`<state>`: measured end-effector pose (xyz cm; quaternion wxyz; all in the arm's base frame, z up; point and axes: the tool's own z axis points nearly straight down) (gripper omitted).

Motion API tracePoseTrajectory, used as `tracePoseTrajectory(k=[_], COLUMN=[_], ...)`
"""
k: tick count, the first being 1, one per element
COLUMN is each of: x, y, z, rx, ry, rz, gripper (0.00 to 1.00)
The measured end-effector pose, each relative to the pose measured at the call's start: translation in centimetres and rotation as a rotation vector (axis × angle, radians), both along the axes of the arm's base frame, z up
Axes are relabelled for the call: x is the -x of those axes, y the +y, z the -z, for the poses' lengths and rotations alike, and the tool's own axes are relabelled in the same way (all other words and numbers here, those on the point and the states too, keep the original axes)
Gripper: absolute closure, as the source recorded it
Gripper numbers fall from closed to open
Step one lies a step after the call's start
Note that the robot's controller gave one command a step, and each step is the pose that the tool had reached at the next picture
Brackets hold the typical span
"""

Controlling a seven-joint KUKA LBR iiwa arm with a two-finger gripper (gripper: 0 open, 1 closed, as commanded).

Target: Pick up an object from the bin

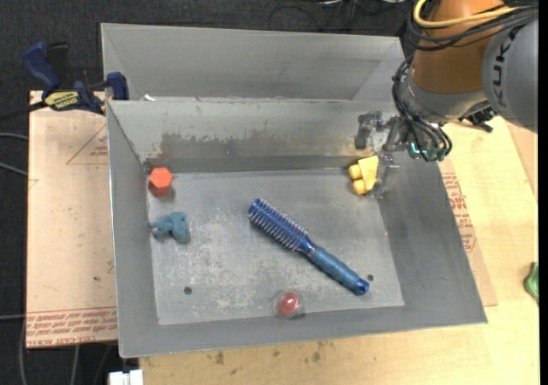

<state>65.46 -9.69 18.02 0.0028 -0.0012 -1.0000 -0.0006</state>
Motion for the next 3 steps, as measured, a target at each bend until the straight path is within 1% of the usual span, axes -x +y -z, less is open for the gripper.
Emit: tracePoseTrajectory(k=[1,2,3], x=[2.7,6.4,11.7], y=[9.3,12.6,13.6], z=[6.6,11.1,11.0], rx=[-0.004,-0.003,-0.002], ry=[0.0,-0.005,-0.006], rz=[-0.115,-0.555,-0.552], gripper=[0.0,0.0,0.0])
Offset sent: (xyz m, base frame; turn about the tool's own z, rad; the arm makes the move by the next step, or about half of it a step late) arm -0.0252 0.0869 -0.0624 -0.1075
